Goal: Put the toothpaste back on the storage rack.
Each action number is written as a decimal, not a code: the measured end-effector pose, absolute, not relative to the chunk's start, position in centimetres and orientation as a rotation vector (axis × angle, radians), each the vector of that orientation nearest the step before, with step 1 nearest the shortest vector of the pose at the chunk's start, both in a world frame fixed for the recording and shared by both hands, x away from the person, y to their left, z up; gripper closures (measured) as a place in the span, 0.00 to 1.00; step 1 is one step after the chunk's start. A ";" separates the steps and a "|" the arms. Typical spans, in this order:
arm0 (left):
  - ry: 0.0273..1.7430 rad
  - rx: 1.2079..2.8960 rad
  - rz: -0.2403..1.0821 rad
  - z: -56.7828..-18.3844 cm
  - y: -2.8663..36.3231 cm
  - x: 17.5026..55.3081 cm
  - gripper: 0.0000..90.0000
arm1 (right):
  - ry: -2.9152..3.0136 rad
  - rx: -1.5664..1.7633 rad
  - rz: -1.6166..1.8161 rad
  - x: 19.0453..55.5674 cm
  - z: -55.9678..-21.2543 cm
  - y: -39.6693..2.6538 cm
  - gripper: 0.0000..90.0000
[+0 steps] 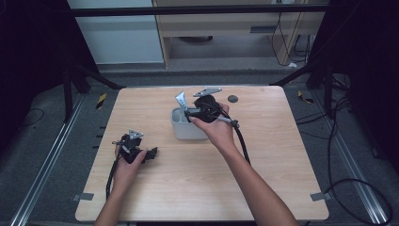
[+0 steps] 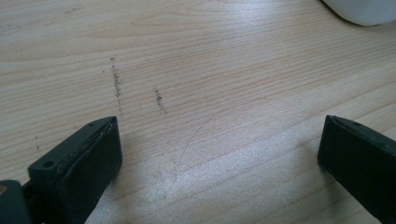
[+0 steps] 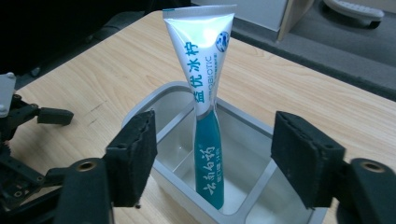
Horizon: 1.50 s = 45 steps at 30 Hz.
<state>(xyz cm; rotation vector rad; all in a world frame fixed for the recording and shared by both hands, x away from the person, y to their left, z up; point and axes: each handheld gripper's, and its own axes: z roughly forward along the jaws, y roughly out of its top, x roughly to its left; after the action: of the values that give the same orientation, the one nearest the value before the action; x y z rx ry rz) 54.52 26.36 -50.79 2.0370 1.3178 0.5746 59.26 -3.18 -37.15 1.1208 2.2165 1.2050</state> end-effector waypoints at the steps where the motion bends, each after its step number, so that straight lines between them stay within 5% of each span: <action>1: 1.318 2.037 0.574 -50.8 26.4 54.5 0.00 | 2.224 1.124 1.206 59.3 -37.1 -3.4 0.32; 14: 1.317 2.036 0.573 -50.8 26.3 54.7 0.00 | 2.227 1.105 1.193 59.1 -36.7 -5.2 0.09; 22: 1.315 2.037 0.573 -50.8 26.2 54.8 0.00 | 2.192 1.130 1.110 58.0 -37.5 -9.4 0.09; 31: 1.314 2.040 0.572 -50.8 26.1 54.9 0.00 | 2.154 1.336 0.960 56.2 -42.8 -18.3 0.11; 45: 1.313 2.040 0.572 -50.8 26.1 54.9 0.00 | 2.154 1.500 0.836 54.2 -49.3 -21.6 0.11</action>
<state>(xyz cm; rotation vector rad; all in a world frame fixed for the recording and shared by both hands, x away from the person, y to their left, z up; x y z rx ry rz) 54.89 26.13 -50.78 2.0402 1.3130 0.5723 54.21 -21.59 -49.28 1.4997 2.1538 0.8365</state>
